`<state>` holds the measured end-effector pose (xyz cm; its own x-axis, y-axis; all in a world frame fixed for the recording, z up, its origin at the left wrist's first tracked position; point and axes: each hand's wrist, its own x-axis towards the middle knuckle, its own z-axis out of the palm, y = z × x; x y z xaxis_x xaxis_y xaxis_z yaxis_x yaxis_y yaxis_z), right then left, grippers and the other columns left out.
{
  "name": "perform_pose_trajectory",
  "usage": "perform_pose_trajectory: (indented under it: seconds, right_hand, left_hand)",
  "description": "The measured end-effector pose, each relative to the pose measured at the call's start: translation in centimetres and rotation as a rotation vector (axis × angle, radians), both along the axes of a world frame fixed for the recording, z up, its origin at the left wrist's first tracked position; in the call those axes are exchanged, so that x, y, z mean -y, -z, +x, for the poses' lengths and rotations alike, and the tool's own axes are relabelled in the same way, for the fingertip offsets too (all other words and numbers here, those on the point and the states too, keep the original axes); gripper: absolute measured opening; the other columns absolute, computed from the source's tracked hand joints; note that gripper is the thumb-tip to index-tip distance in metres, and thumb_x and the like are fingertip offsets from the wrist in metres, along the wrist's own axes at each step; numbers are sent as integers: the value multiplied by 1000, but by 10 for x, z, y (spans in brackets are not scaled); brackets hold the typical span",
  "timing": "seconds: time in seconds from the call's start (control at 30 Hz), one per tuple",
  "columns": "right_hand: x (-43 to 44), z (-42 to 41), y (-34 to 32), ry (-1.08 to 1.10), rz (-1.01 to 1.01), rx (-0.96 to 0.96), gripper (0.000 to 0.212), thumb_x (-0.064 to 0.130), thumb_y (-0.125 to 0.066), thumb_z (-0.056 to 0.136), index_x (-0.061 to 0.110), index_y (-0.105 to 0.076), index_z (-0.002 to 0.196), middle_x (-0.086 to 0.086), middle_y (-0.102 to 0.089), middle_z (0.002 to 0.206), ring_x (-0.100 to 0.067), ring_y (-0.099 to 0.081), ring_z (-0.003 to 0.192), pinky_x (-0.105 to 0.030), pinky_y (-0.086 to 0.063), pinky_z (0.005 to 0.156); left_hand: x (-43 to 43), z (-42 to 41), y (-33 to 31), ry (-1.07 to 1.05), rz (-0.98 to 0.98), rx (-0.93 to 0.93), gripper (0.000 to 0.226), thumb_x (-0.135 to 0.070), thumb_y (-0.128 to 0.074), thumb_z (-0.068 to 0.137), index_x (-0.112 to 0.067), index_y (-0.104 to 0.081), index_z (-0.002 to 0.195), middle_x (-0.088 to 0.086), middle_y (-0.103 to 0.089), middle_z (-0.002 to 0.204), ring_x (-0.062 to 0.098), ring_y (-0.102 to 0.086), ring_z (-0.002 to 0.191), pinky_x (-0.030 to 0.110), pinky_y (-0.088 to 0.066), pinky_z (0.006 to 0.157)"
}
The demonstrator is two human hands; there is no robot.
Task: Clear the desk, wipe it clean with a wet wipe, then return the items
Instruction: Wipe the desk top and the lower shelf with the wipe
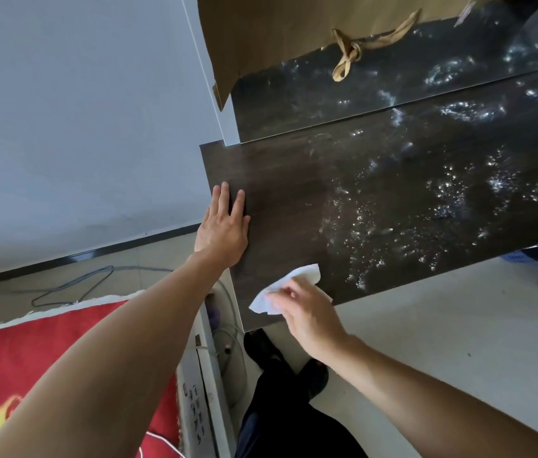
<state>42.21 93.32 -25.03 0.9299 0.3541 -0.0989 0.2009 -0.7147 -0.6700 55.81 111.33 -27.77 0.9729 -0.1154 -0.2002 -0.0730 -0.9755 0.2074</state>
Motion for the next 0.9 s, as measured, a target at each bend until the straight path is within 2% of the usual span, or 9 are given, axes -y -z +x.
perform_pose_trajectory:
  seconds: [0.07, 0.17, 0.3, 0.4, 0.53, 0.67, 0.73, 0.83, 0.9]
  right_hand:
    - [6, 29, 1, 9, 32, 40, 24, 10, -48, 83, 22, -67, 93, -1, -58, 91, -13, -55, 80, -24, -47, 66]
    - [3, 82, 13, 285, -68, 56, 22, 8, -49, 90, 10, -69, 98, -7, -54, 94, -19, -50, 88, -33, -45, 75]
    - [-25, 20, 8, 33, -96, 71, 24, 2, -60, 82, 19, -66, 98, -3, -53, 86, -19, -49, 78, -26, -39, 67]
    - [-4, -23, 8, 34, -39, 160, 32, -1, -66, 73, 20, -70, 98, -2, -55, 77, -20, -53, 70, -28, -45, 63]
    - [57, -16, 12, 328, -86, 189, 42, -14, -66, 74, 13, -72, 105, -7, -57, 79, -25, -58, 70, -31, -51, 63]
    - [101, 5, 16, 671, -121, 232, 42, -17, -66, 73, 9, -72, 106, -11, -59, 83, -29, -62, 75, -42, -56, 65]
    - [79, 1, 15, 606, -137, 221, 43, -14, -67, 72, 12, -72, 105, -8, -59, 81, -25, -59, 75, -39, -55, 62]
    - [54, -10, 10, 230, -91, 194, 42, -6, -67, 73, 21, -71, 104, 1, -60, 82, -21, -59, 70, -29, -52, 59]
    - [75, 12, 3, 322, -30, 131, 35, 4, -60, 82, 30, -69, 103, 12, -63, 90, -13, -63, 80, -26, -53, 68]
  left_hand:
    - [-4, 3, -1, 23, 6, -11, 54, -39, -22, 102, -19, -10, 151, 11, 0, 160, 27, 5, 147, 41, -14, 118]
    - [-7, 3, 0, 42, 3, -24, 54, -38, -22, 102, -19, -10, 151, 11, 1, 160, 27, 5, 147, 41, -16, 117]
    - [-6, 0, 0, 36, 15, -5, 53, -34, -22, 102, -15, -11, 151, 14, -1, 159, 29, 4, 147, 42, -14, 119]
    - [5, -1, -2, -4, 56, -1, 53, -31, -20, 102, -11, -11, 150, 18, -1, 158, 33, 3, 146, 43, -8, 120]
    - [32, -8, -3, -106, 80, -12, 57, -34, -18, 101, -5, -7, 150, 22, 2, 157, 36, 4, 146, 44, -1, 120]
    - [42, -15, 4, -149, 47, 21, 58, -34, -20, 101, -6, -8, 150, 19, 3, 158, 33, 7, 146, 42, 4, 120]
    - [42, -16, 7, -168, 34, 46, 57, -32, -23, 100, -7, -12, 150, 18, 0, 159, 31, 6, 146, 42, 4, 120]
    - [44, -16, 10, -178, 16, 77, 57, -31, -25, 100, -6, -15, 150, 18, -3, 159, 31, 4, 147, 41, 3, 120]
    - [44, -17, 11, -183, 9, 91, 56, -31, -25, 100, -7, -18, 149, 18, -6, 158, 31, 1, 147, 41, 2, 120]
